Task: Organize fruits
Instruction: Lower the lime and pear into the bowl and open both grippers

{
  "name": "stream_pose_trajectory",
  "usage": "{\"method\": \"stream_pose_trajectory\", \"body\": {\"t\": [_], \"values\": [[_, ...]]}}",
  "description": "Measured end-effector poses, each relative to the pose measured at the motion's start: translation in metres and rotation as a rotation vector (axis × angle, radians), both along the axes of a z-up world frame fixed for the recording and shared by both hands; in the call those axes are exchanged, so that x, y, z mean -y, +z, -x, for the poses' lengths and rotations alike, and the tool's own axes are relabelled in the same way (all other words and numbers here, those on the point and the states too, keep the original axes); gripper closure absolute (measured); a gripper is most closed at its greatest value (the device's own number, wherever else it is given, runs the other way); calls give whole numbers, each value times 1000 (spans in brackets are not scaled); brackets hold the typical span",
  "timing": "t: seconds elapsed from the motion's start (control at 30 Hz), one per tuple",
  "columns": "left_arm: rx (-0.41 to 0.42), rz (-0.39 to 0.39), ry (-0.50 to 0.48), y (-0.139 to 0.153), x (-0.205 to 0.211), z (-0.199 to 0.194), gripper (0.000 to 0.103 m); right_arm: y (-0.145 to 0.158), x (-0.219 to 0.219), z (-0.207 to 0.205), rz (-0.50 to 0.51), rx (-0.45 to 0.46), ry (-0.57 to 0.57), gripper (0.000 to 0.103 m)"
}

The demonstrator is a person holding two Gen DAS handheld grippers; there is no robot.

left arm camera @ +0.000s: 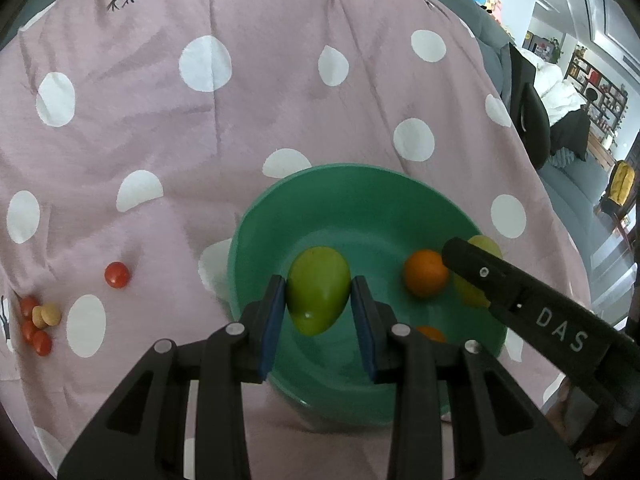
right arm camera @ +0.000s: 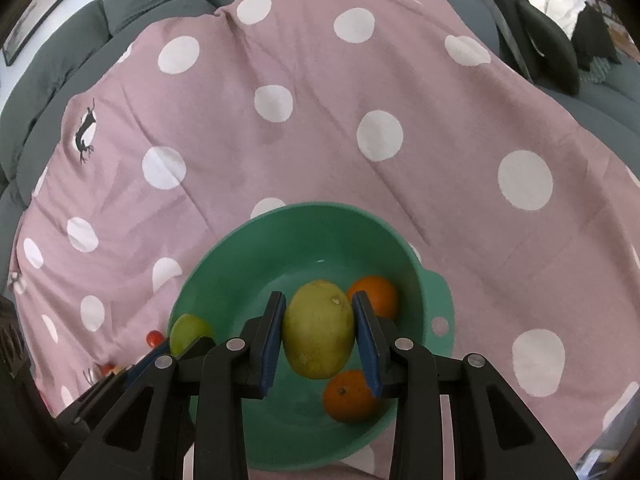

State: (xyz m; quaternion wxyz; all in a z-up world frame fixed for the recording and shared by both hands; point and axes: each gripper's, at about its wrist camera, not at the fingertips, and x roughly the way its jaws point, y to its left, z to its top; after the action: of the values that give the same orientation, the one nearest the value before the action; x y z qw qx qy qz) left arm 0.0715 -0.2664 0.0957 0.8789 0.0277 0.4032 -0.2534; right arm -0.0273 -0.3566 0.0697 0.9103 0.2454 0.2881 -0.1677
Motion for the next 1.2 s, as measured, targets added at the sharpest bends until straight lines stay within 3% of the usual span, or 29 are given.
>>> {"method": "stream_pose_trajectory", "body": {"t": [1.2], "values": [[-22,-29,-17,-14,8,-6,70,-5,-2,-7,37,-75,-33,66]]}}
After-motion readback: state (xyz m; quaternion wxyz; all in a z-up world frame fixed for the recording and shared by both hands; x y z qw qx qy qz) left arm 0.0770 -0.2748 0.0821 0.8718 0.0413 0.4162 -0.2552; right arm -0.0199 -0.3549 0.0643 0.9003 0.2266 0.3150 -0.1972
